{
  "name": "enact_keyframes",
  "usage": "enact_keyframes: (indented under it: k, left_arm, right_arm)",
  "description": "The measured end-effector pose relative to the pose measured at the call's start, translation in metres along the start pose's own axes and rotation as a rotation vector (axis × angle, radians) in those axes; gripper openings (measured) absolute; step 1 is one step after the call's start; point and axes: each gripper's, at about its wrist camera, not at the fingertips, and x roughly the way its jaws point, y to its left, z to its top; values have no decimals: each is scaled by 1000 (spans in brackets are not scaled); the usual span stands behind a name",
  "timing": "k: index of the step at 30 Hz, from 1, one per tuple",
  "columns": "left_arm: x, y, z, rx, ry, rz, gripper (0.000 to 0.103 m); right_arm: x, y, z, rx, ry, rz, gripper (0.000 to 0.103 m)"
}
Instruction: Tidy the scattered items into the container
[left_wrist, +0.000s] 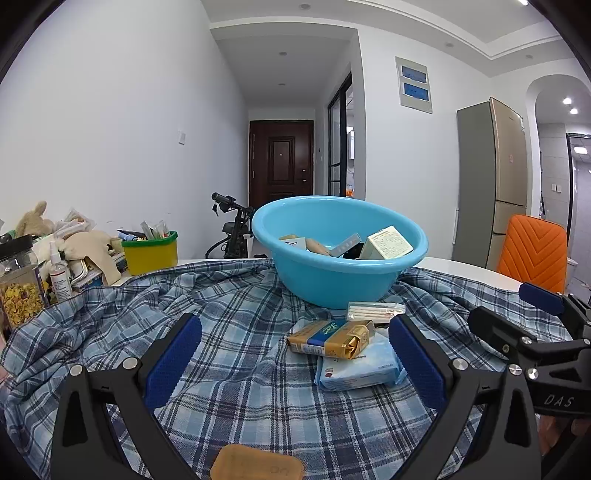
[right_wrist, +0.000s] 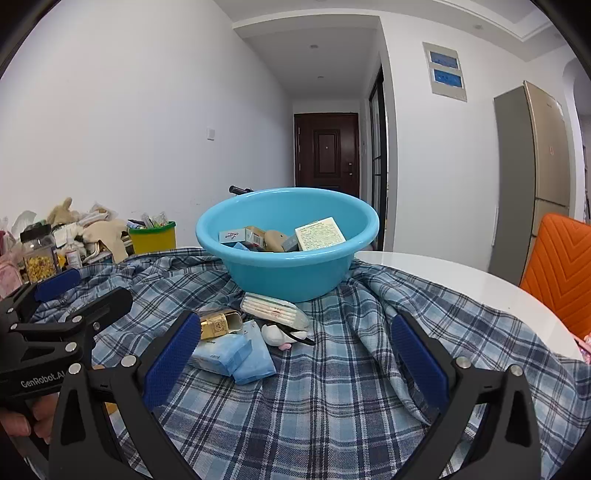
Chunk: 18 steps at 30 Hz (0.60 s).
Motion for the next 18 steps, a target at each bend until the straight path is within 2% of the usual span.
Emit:
enact_keyframes:
  k: [18]
  left_arm:
    - [0, 1, 0, -2, 0, 7, 103]
  right_arm:
    - [0, -4, 0, 21, -1, -34, 103]
